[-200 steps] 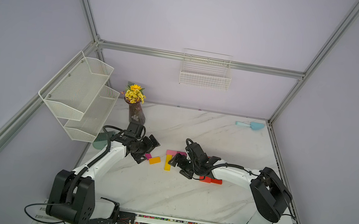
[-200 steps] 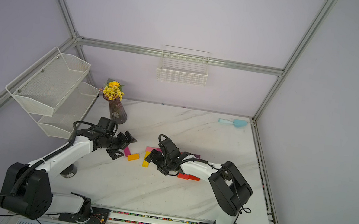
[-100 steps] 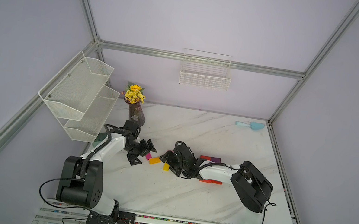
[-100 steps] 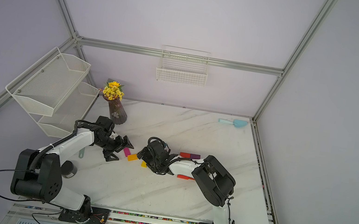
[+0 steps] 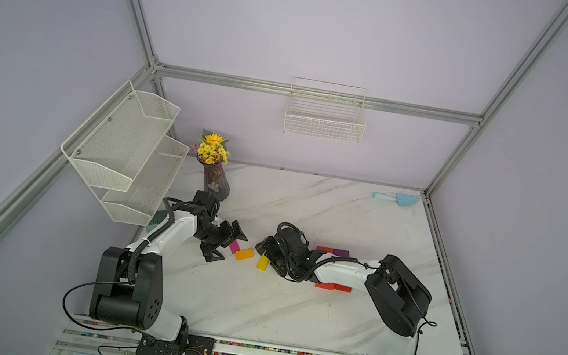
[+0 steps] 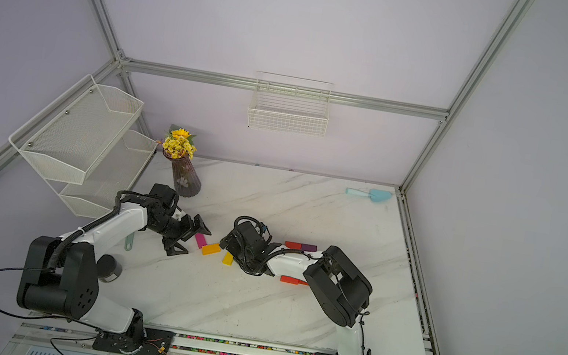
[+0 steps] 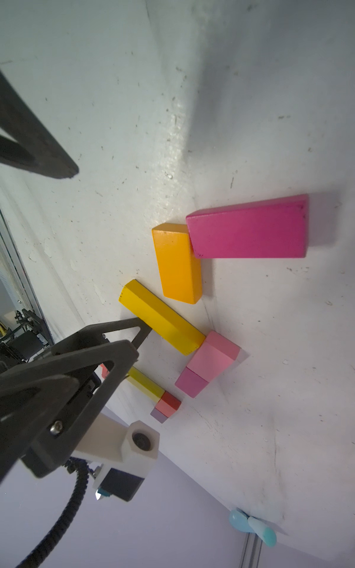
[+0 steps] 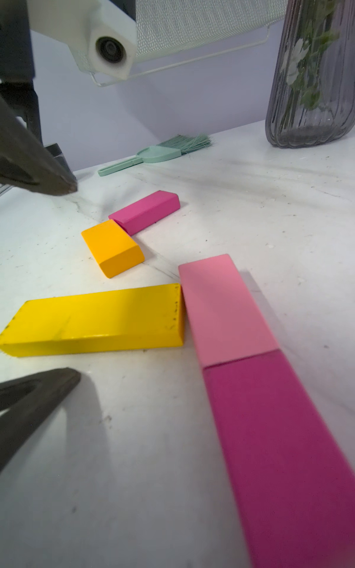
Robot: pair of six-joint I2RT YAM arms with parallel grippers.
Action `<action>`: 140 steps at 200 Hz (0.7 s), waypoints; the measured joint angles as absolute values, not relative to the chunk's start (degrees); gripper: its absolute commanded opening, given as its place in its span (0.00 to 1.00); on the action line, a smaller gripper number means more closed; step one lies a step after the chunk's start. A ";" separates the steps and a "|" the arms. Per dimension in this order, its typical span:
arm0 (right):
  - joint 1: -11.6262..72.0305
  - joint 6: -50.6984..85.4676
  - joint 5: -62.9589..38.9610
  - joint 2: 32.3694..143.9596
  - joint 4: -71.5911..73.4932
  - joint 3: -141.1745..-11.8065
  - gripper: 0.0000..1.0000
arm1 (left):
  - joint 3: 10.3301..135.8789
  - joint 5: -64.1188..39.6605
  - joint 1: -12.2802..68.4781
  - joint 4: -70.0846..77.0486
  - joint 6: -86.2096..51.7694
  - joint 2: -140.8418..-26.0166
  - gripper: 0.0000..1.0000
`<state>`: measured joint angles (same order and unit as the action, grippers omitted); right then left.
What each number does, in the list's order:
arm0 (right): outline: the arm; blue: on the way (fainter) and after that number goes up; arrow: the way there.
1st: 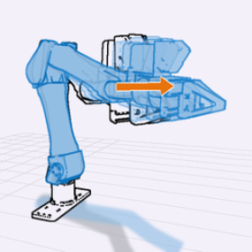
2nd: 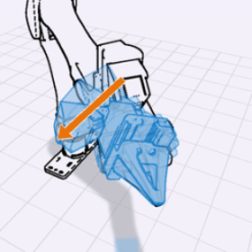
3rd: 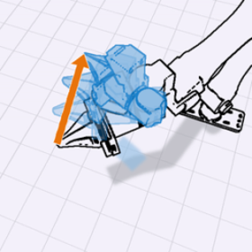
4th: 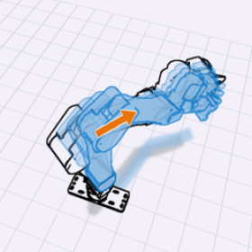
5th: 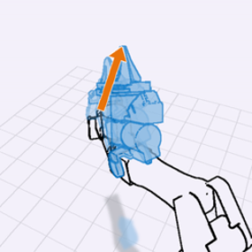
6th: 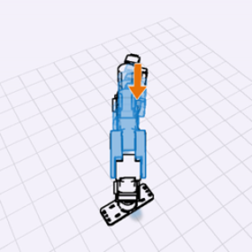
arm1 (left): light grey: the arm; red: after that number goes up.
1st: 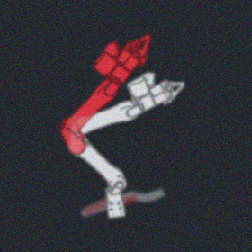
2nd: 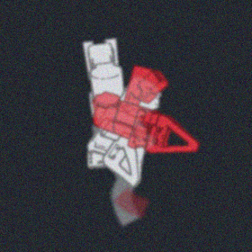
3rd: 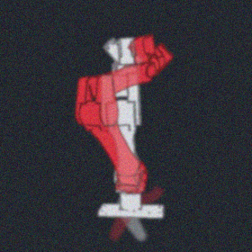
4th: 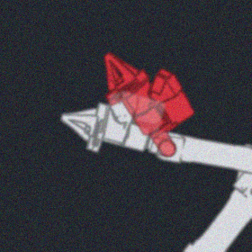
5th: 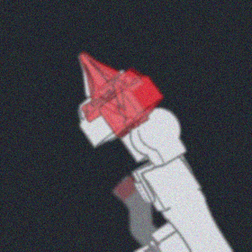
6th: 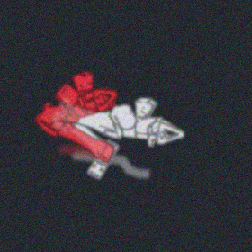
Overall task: Assemble the letter c with building blocks
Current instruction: Assemble the building block at the center of the board.
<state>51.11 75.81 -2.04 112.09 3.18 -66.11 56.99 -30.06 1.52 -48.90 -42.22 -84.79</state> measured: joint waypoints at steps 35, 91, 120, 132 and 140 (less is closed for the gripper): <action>50.02 75.77 -2.22 112.16 2.81 -66.39 0.90 | 56.99 -30.46 1.52 -48.56 -42.37 -84.79 1.00; 48.51 75.42 -3.33 113.60 2.35 -68.47 0.90 | 56.99 -31.33 1.52 -47.42 -42.44 -85.08 1.00; 48.25 75.09 -4.43 114.91 2.50 -70.06 0.90 | 56.99 -31.53 1.52 -47.18 -42.50 -85.62 1.00; 48.18 74.91 -4.84 115.28 2.61 -70.46 0.90 | 56.99 -31.55 1.52 -47.16 -42.61 -85.67 1.00; 48.10 74.76 -5.08 115.48 2.68 -70.72 0.90 | 56.99 -31.57 1.52 -47.11 -42.65 -85.67 1.00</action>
